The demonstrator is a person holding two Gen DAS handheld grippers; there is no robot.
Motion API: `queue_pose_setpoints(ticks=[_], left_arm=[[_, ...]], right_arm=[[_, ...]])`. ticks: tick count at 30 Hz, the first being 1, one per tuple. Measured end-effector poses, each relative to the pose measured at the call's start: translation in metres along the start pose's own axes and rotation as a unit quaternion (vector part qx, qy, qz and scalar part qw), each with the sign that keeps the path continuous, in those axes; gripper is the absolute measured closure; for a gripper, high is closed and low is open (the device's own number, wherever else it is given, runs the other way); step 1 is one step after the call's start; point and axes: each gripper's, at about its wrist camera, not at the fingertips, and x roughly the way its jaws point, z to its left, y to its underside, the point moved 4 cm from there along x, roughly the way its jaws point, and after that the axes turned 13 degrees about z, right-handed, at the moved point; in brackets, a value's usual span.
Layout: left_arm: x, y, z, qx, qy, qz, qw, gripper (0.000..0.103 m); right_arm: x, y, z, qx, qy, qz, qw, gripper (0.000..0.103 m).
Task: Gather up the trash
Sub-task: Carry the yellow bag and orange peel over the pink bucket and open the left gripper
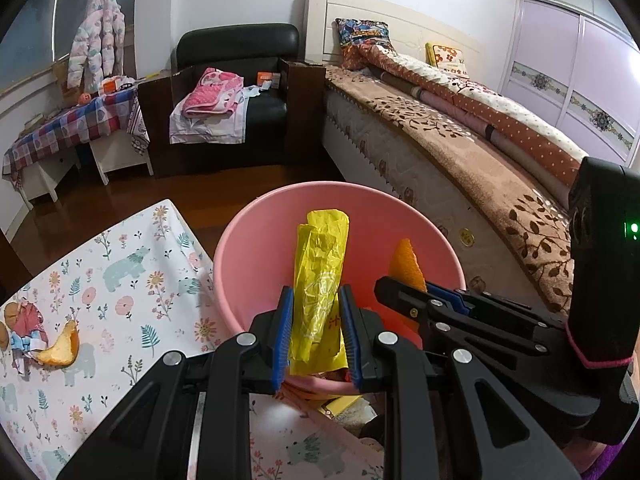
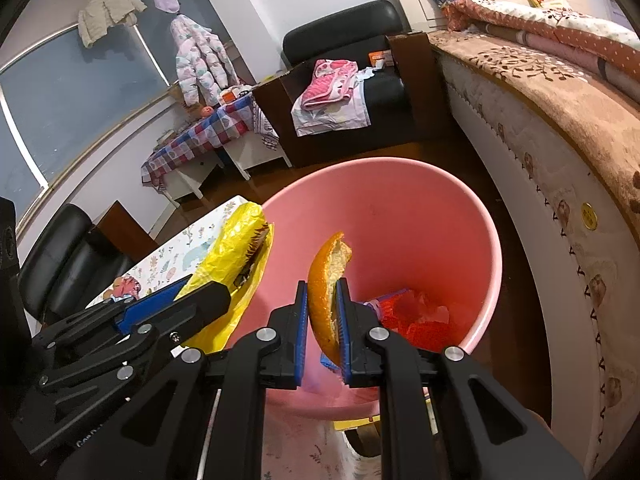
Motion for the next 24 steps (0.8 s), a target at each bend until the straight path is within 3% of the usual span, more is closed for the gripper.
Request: queue_pose_setpoints(ticks=[17, 24], left_arm=[[0.022, -0.002, 0.0, 0.0, -0.008, 0.019, 0.9998, 0.08], [0.025, -0.001, 0.0, -0.002, -0.01, 0.023, 0.9997, 0.071]], right_arm=[[0.007, 0.003, -0.012, 0.021, 0.006, 0.004, 1.0, 0.089], [0.011, 0.003, -0.013, 0.023, 0.006, 0.007, 1.0, 0.089]])
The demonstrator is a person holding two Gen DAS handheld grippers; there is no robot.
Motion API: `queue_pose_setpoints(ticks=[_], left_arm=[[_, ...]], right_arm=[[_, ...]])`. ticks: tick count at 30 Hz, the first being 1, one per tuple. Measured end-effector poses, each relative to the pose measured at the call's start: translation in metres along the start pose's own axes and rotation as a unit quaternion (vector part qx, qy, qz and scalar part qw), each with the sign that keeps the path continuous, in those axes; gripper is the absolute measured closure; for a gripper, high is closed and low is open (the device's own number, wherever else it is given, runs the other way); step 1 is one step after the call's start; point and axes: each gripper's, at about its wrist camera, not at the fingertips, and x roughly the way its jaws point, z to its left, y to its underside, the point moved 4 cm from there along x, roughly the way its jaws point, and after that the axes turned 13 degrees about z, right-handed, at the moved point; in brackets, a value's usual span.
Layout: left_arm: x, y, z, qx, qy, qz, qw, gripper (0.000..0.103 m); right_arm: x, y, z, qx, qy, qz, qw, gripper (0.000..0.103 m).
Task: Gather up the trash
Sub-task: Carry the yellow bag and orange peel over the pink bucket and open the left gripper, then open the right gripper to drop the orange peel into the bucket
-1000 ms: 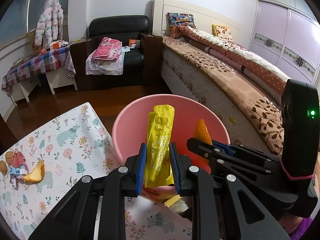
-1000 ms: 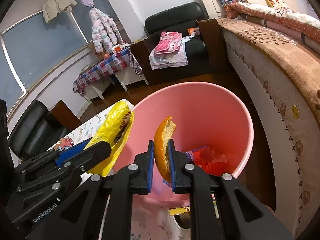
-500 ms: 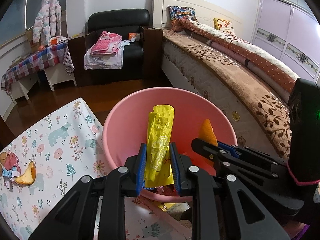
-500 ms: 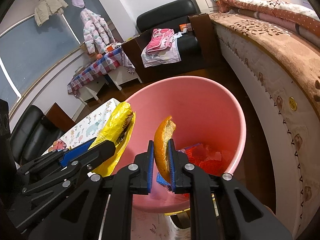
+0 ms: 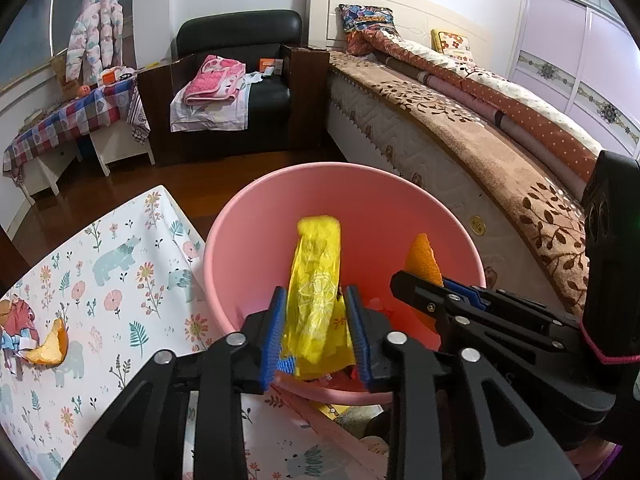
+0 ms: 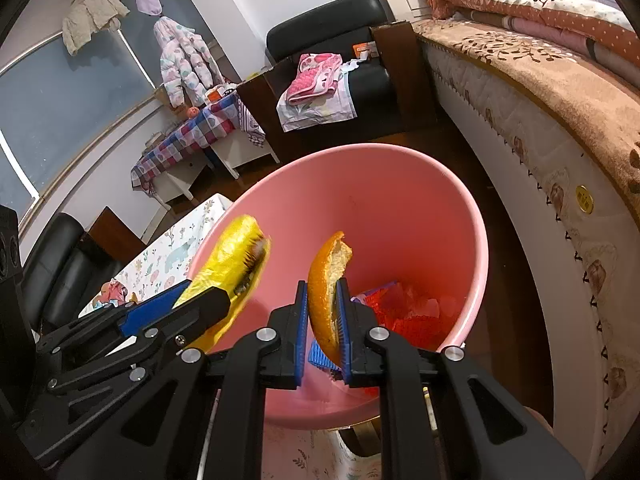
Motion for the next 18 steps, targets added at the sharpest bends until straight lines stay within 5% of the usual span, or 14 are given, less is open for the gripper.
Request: queue_pose_setpoints(ticks=[6, 18], left_arm=[[0.0014, 0.0003, 0.0056, -0.011, -0.001, 0.003, 0.9999, 0.062], [0.0031, 0.0015, 0.0071, -0.013, -0.003, 0.005, 0.9999, 0.059]], right_arm=[[0.0022, -0.0014, -0.0021, 0.004, 0.0, 0.002, 1.0, 0.089], [0.0029, -0.0027, -0.0034, 0.006, -0.001, 0.003, 1.0, 0.089]])
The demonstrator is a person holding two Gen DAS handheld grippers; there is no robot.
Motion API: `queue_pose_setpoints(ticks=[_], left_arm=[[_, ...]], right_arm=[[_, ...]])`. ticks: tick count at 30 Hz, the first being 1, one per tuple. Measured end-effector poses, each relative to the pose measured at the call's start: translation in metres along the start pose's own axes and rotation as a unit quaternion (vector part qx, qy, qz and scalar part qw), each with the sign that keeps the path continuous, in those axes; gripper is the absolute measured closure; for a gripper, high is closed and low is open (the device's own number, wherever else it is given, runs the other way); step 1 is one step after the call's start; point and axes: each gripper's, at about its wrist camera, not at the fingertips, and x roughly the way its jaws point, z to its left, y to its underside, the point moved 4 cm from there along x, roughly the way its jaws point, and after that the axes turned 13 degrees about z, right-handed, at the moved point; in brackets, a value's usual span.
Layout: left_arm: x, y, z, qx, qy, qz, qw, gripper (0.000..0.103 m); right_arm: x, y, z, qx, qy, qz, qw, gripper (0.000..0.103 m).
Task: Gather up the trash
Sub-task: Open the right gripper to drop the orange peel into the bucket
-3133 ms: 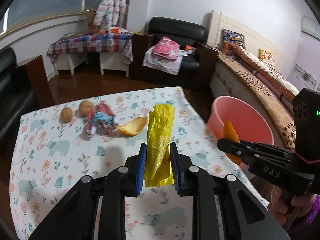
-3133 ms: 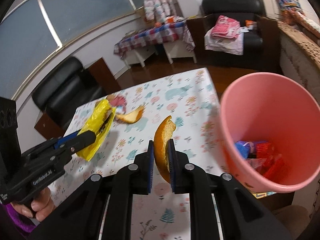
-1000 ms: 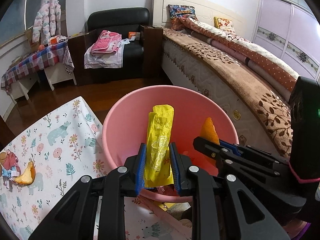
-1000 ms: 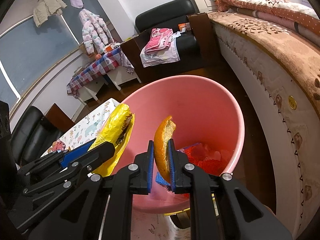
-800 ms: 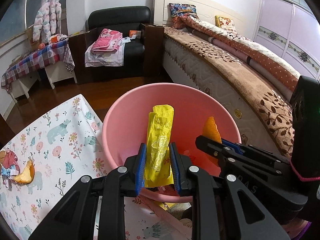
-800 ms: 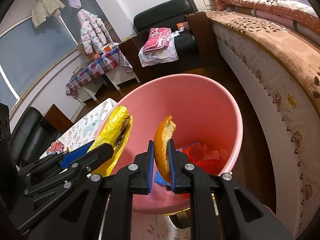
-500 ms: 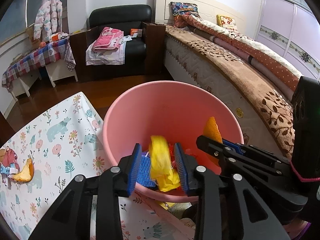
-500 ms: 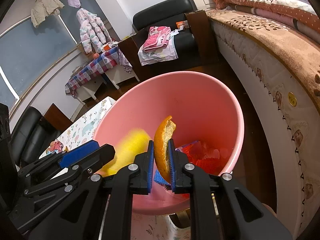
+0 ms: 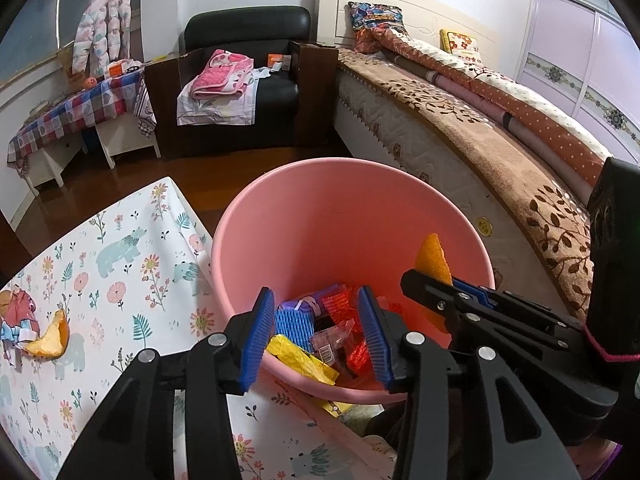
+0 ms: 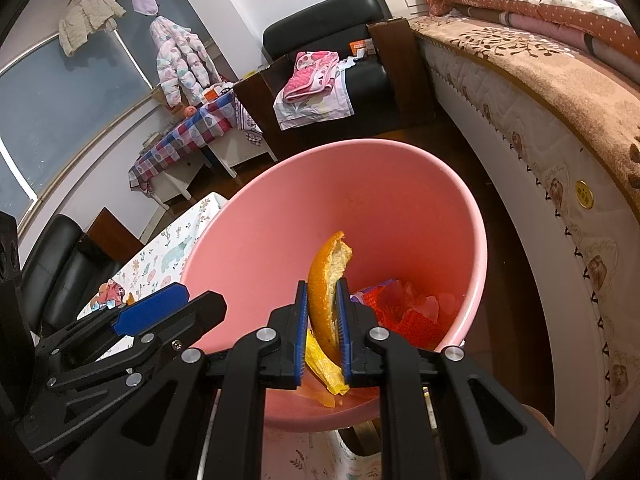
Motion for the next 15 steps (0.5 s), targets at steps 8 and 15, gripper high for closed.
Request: queue_pose_setpoints(ticks=[8, 15], left_arm=[[0.0, 0.0025, 0.0023, -0.001, -0.001, 0.001, 1.0, 0.055], [-0.0038, 0.0035, 0.0043, -0.001, 0.0, -0.005, 1.0, 0.051]], right_arm=[[0.0027, 0.0014, -0.0031, 0.005, -0.002, 0.001, 1.0, 0.089], [0.0027, 0.0012, -0.0051, 0.017, -0.011, 0.004, 1.0, 0.088]])
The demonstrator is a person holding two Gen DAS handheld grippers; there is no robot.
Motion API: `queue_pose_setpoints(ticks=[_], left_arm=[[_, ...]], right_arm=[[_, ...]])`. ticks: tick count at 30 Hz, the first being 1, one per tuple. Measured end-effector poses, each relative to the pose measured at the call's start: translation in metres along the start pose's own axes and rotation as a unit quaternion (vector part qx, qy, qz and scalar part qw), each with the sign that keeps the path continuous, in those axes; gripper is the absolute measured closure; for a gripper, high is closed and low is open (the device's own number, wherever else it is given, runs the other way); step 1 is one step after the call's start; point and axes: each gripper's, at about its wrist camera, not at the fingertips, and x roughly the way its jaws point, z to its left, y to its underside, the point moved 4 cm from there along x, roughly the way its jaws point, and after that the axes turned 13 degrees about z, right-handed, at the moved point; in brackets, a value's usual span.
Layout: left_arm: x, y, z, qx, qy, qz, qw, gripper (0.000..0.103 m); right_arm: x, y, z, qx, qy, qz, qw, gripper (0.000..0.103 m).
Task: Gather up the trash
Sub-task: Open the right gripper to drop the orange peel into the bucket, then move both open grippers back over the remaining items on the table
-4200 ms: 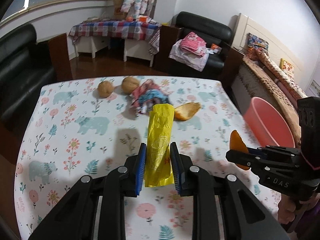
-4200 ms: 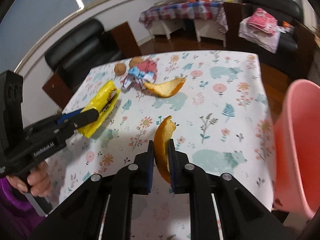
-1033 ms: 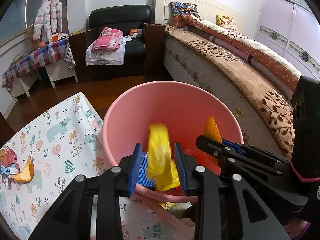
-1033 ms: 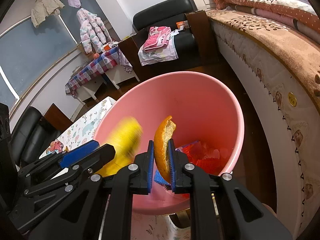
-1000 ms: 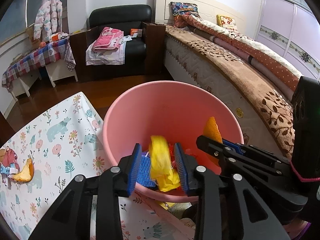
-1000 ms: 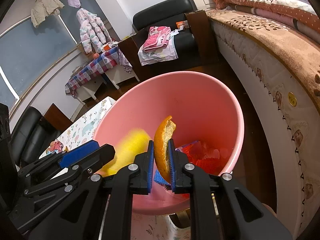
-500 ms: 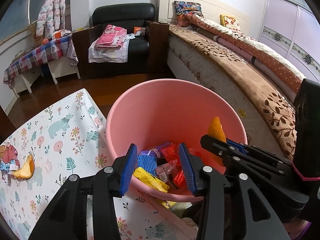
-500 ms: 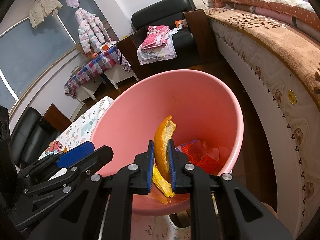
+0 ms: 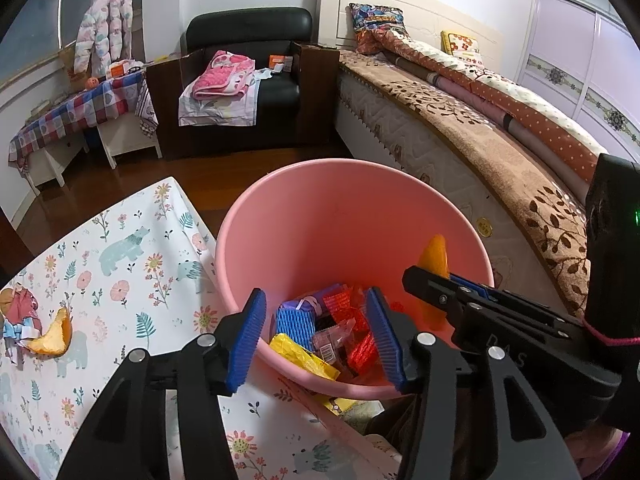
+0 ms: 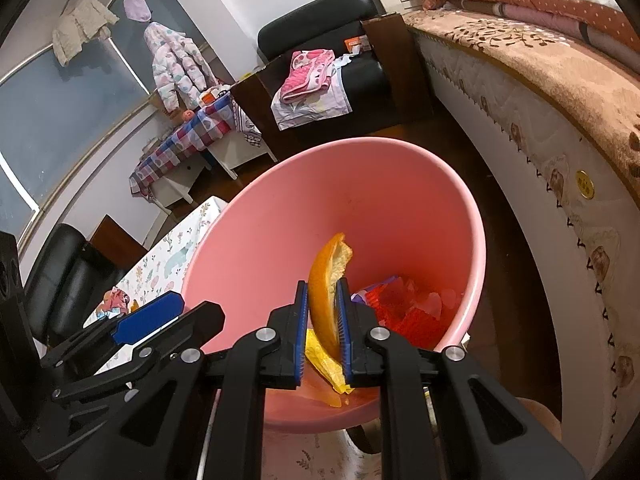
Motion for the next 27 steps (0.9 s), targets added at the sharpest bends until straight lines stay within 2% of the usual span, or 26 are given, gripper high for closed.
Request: queue_pose_setpoints(ticks=[3, 5, 18, 27], left_arm=[[-0.005, 0.001, 0.003, -0.004, 0.001, -0.006, 1.0, 0.05], [-0.008, 0.001, 0.004, -0.006, 0.003, -0.008, 0.9999, 0.05], [-0.041, 0.01, 0.028, -0.03, 0.001, -0.037, 0.9989, 0.049], [-0.066, 0.034, 0.073, -0.07, -0.018, -0.048, 0.9962, 0.049]], right_arm=[[-0.003, -0.001, 0.0, 0.003, 0.0, -0.006, 1.0, 0.076], [-0.007, -0.001, 0.003, 0.001, -0.001, -0.011, 1.0, 0.074], [-0.023, 0.003, 0.037, -0.043, 0.01, -0.026, 0.999, 0.073], [-0.018, 0.013, 0.078, -0.092, 0.01, -0.011, 0.996, 0.073]])
